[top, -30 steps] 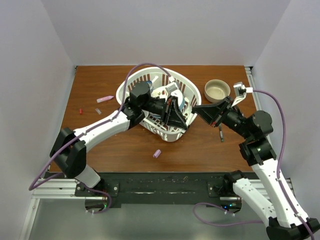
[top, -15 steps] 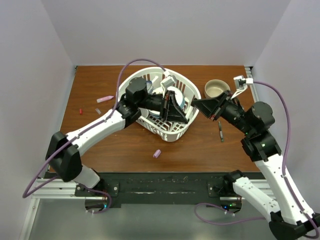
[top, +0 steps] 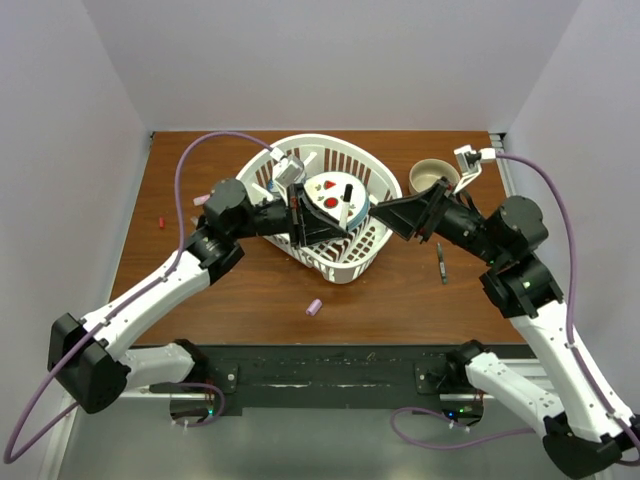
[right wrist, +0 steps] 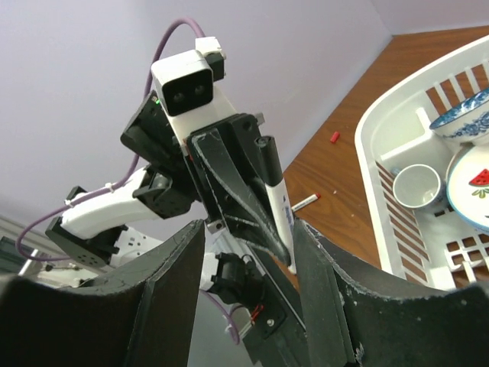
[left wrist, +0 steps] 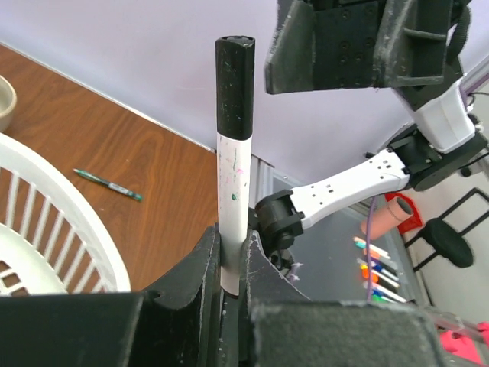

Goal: Insert the pens into the pen caps

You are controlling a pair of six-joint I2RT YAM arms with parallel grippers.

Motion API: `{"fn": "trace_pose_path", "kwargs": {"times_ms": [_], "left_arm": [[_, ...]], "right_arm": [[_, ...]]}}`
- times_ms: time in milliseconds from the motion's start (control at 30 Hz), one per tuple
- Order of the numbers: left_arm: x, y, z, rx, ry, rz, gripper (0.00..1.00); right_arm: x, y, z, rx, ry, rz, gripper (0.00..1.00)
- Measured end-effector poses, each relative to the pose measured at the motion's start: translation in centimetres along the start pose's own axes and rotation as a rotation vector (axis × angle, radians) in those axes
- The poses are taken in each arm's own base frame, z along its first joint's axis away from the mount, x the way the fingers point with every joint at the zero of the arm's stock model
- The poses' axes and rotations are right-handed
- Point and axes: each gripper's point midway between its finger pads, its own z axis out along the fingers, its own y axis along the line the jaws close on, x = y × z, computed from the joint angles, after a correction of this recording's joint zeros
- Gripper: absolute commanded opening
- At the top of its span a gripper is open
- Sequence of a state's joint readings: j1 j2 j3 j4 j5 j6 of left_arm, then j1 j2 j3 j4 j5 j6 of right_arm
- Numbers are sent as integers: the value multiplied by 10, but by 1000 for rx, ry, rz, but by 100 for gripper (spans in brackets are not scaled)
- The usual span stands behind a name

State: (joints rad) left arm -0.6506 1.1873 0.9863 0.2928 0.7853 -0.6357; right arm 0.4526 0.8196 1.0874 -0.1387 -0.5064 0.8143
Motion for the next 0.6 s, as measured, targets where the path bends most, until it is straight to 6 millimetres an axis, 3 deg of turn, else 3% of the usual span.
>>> {"fn": "trace_pose_path", "kwargs": {"times_ms": [200, 400, 433, 467, 600], "left_arm": [[3, -3, 0, 24, -10, -40, 0], [-2, -8, 3, 59, -31, -63, 0], [-2, -8, 3, 63, -33, -67, 0], [-2, -9, 3, 70, -31, -70, 0], [-4, -13, 4, 90, -34, -77, 0]], "right_arm": [[5, -9, 17, -13, 26, 23, 54], [25, -1, 33, -55, 89, 25, 48], [30, -1, 36, -61, 104, 24, 44], [35, -1, 39, -58, 113, 21, 34], [47, -10, 48, -16, 132, 14, 9]]}}
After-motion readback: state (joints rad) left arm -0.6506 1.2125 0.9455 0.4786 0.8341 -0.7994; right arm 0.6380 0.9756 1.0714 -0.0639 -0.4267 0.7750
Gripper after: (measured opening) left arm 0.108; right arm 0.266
